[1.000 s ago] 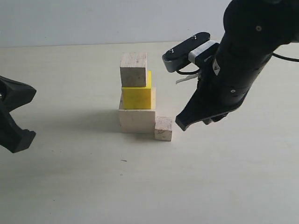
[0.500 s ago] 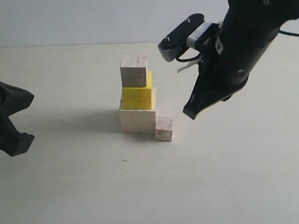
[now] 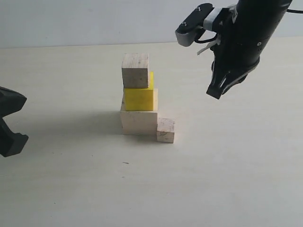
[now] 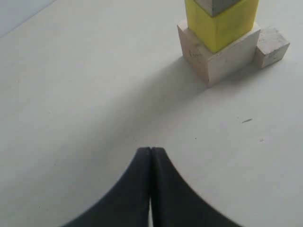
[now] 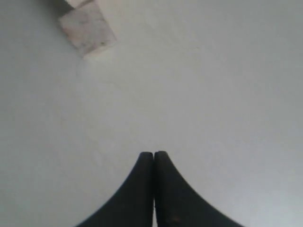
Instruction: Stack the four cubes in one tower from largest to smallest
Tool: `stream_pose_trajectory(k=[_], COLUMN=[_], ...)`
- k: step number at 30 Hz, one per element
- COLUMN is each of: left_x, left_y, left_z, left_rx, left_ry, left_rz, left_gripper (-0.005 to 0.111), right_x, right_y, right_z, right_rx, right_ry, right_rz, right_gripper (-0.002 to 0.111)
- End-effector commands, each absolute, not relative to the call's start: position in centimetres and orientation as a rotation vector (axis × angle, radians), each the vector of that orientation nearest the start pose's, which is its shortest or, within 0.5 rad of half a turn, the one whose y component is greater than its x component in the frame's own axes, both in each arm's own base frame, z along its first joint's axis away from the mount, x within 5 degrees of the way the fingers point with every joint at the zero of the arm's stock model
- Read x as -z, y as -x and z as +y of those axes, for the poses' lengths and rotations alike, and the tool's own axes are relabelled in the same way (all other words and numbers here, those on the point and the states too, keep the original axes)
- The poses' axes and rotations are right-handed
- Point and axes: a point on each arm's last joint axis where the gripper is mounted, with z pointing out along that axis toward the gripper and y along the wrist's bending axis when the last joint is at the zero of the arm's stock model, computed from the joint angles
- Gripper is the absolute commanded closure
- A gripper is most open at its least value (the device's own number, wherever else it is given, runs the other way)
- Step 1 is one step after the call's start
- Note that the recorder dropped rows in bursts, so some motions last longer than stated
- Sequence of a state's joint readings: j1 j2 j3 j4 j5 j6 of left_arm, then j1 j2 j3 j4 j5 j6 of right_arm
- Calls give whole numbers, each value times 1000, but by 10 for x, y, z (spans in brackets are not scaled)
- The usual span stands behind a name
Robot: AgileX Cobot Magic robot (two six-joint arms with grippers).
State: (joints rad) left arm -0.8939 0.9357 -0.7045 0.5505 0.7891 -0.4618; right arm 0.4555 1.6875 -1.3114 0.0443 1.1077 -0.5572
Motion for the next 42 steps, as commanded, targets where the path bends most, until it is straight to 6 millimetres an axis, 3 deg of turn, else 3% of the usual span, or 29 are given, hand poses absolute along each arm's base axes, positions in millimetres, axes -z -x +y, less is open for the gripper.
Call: stream_pose_trajectory(k=[1, 5, 9, 19, 31, 42], left_x=[-299, -300, -300, -297, -290, -289], left_y=[-132, -132, -132, -132, -132, -132], left_z=[-112, -112, -112, -111, -111, -111], left_rx=[11, 14, 12, -5, -16, -22], left_ry=[-802, -801, -806, -819, -856, -865], left_rz=[2199, 2200, 2198, 2195, 2182, 2171], left_gripper=[107, 107, 107, 107, 107, 107], right_x=[-257, -235, -217, -218, -180, -177], right_y=[-306, -315, -322, -334, -315, -316], right_z=[152, 155, 159, 147, 148, 148], right_rx=[-347, -364, -372, -474, -577, -563], right_ry=[1588, 1796, 1852, 1694, 1694, 1664], right_rz=[2401, 2279, 2255, 2216, 2085, 2075], right_gripper=[108, 108, 107, 104, 104, 104])
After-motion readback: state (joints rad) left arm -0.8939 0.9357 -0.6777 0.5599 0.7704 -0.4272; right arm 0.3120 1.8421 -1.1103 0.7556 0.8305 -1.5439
